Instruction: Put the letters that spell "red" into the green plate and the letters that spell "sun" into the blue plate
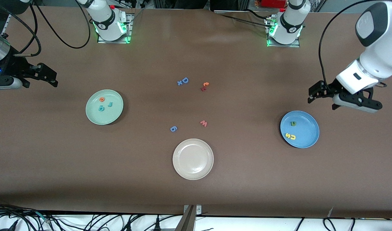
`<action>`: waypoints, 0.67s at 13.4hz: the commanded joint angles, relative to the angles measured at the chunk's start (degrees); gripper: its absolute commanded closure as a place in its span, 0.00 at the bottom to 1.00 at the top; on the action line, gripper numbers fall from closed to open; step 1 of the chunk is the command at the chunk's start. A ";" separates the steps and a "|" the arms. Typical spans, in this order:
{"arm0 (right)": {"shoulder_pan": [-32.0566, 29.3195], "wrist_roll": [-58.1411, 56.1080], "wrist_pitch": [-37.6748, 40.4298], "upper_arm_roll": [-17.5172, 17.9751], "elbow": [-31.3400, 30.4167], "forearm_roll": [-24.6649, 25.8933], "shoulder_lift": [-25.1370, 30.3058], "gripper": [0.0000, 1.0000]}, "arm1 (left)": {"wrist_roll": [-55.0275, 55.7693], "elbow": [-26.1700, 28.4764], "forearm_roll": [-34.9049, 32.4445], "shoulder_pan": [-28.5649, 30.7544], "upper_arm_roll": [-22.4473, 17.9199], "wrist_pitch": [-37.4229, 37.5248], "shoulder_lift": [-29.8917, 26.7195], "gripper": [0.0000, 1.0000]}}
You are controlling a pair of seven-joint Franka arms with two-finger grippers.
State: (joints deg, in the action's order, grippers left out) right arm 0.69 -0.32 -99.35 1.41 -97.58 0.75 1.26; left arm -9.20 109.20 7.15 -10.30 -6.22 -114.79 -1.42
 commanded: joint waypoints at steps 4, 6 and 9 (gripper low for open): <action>-0.25 0.24 1.88 -1.14 0.63 -1.89 0.50 0.00 | 2.69 2.51 -1.61 3.45 3.32 -0.87 -3.50 0.00; -0.34 -0.12 4.85 -1.14 0.72 -1.89 1.11 0.00 | 7.86 1.55 -1.70 3.62 3.24 -1.13 -3.50 0.00; -0.34 -0.38 5.30 -1.14 1.34 -1.89 0.76 0.00 | 11.48 0.23 -1.79 3.62 3.32 0.97 -3.59 0.00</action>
State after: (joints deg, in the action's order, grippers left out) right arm 0.69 -0.29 -95.75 0.25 -97.21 0.09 1.68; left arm -0.38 110.56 6.83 -7.44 -3.75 -115.58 -4.18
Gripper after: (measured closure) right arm 0.000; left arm 0.000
